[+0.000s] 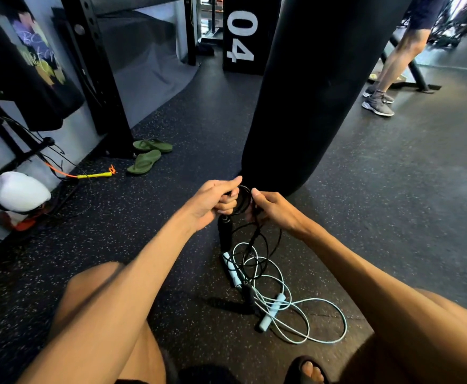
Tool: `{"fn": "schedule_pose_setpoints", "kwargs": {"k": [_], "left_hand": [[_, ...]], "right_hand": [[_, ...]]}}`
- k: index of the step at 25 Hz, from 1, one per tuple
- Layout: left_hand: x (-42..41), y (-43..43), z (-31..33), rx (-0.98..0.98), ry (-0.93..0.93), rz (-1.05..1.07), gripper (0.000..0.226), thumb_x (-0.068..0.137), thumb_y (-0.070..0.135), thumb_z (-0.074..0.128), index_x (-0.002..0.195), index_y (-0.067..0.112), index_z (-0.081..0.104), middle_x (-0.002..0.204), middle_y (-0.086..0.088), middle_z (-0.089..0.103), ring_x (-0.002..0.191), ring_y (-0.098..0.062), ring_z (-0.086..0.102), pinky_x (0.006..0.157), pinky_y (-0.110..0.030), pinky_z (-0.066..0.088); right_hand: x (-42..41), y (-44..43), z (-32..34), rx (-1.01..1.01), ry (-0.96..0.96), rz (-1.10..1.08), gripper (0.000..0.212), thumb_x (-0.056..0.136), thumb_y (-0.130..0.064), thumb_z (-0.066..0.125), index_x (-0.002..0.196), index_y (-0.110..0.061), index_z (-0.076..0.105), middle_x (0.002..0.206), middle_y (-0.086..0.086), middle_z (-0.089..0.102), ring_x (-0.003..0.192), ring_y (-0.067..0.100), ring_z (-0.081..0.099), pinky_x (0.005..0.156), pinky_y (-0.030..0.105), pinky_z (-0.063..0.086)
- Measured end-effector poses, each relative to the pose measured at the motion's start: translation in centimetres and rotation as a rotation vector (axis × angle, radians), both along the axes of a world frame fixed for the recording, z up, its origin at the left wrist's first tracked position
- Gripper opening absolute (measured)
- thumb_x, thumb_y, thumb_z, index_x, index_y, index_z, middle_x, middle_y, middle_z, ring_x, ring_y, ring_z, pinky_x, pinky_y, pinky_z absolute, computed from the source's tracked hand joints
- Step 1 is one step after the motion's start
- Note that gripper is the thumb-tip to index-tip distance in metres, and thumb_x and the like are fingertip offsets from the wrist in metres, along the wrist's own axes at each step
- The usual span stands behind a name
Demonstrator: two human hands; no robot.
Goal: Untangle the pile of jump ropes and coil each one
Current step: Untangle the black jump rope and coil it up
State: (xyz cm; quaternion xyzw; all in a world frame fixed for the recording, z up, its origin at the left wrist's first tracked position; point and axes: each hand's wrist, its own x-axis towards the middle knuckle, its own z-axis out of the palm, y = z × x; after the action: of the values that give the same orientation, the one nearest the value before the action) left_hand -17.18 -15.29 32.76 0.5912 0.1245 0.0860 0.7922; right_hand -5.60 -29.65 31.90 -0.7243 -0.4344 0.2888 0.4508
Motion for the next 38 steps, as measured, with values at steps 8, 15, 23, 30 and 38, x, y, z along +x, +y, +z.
{"fn": "schedule_pose_setpoints", "kwargs": {"k": [8, 15, 23, 30, 38], "left_hand": [[0.3, 0.4, -0.3, -0.063, -0.058, 0.16, 0.037, 0.1, 0.02, 0.049, 0.064, 0.014, 0.042, 0.05, 0.007, 0.017, 0.042, -0.007, 0.016, 0.041, -0.021, 0.015], [-0.2, 1.5, -0.1, -0.221, -0.121, 0.335, 0.036, 0.1, 0.019, 0.049, 0.065, 0.015, 0.043, 0.047, 0.01, 0.02, 0.04, -0.005, 0.016, 0.043, -0.023, 0.012], [-1.2, 3.2, 0.9, -0.356, -0.211, 0.557, 0.037, 0.099, 0.017, 0.048, 0.063, 0.015, 0.041, 0.045, 0.009, 0.02, 0.038, -0.006, 0.016, 0.04, -0.022, 0.013], [-3.0, 7.2, 0.6, -0.44, -0.277, 0.763, 0.035, 0.101, 0.018, 0.046, 0.066, 0.016, 0.04, 0.042, 0.01, 0.02, 0.036, -0.005, 0.016, 0.037, -0.02, 0.014], [-4.6, 9.4, 0.4, -0.396, -0.25, 0.902, 0.035, 0.099, 0.018, 0.048, 0.065, 0.015, 0.041, 0.04, 0.01, 0.022, 0.035, -0.005, 0.017, 0.037, -0.02, 0.014]], "right_hand": [[1.9, 0.0, -4.3, -0.193, -0.429, -0.165, 0.042, 0.08, -0.045, 0.075, 0.108, -0.016, 0.062, 0.101, 0.002, 0.066, 0.093, 0.018, 0.061, 0.085, 0.035, 0.051], [2.0, -0.7, -5.1, -0.418, -0.513, -0.035, 0.032, 0.08, -0.02, 0.071, 0.109, -0.018, 0.058, 0.111, 0.005, 0.07, 0.103, 0.028, 0.065, 0.087, 0.04, 0.052], [2.1, -1.9, -7.2, -0.724, -0.537, -0.033, 0.019, 0.086, -0.004, 0.053, 0.101, -0.001, 0.065, 0.106, 0.021, 0.07, 0.101, 0.035, 0.068, 0.07, 0.033, 0.047], [5.0, -6.7, -8.2, -0.946, -0.661, -0.274, 0.033, 0.095, -0.009, 0.048, 0.125, -0.004, 0.058, 0.129, 0.012, 0.063, 0.12, 0.028, 0.061, 0.093, 0.037, 0.051], [7.0, -10.4, -8.2, -0.835, -0.491, -0.441, 0.027, 0.091, -0.011, 0.049, 0.115, 0.001, 0.053, 0.117, 0.021, 0.063, 0.112, 0.038, 0.061, 0.083, 0.04, 0.049]]}}
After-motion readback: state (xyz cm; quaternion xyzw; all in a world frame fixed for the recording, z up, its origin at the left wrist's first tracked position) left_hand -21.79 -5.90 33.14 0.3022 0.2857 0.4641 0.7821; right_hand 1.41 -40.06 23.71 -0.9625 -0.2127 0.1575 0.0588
